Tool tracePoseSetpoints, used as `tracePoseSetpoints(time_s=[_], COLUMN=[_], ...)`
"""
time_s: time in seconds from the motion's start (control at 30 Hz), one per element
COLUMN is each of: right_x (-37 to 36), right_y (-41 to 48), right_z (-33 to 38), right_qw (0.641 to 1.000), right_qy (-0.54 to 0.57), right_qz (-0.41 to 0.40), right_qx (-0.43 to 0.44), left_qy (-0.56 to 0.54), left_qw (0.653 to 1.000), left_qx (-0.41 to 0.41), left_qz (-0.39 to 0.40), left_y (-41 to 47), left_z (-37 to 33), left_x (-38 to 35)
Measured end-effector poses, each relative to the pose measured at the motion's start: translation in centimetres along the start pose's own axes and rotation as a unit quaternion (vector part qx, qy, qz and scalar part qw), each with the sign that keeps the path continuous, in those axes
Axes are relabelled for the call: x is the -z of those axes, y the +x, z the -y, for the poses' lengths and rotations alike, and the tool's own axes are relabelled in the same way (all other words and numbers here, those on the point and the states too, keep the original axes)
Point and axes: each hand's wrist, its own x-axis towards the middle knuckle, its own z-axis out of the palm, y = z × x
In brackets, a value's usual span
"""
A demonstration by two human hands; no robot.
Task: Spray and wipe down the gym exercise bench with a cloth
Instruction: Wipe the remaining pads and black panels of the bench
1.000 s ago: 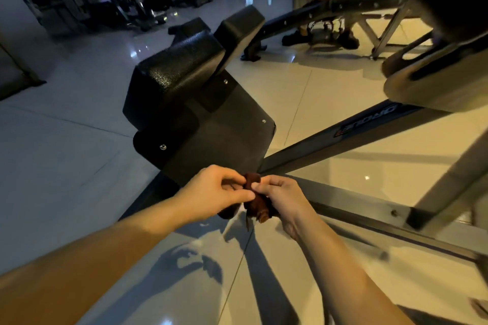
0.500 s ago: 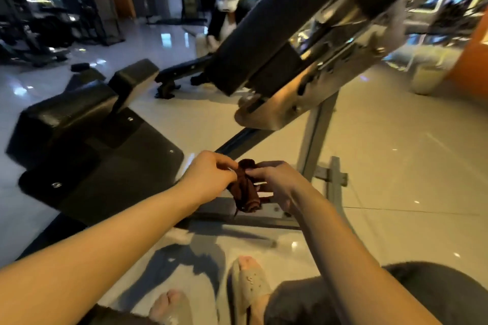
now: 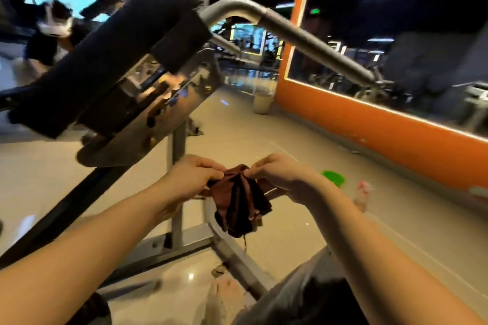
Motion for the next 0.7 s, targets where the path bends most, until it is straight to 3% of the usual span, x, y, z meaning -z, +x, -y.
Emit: tracePoseSetpoints(time_s=[0.27, 0.4, 0.7], right_x=[10.1, 14.8, 25.7], right_y=[-5.0, -5.1, -2.9], right_z=[-3.6, -8.7, -23.1], right_qw=[0.987, 0.967, 0.914], right_qy=[-0.026, -0.009, 0.053], right_qz=[-0.144, -0.221, -0.338], right_qx=[-0.065, -0.128, -0.217], left_qy=[-0.058, -0.069, -0.067], left_qw=[0.994, 0.990, 0.974], left_qx=[-0.047, -0.052, 0.059], left_qz=[0.080, 0.111, 0.210], left_y=[3.6, 6.3, 17.0], left_z=[-3.6, -5.0, -4.5], left_x=[-9.7, -16.5, -36.2])
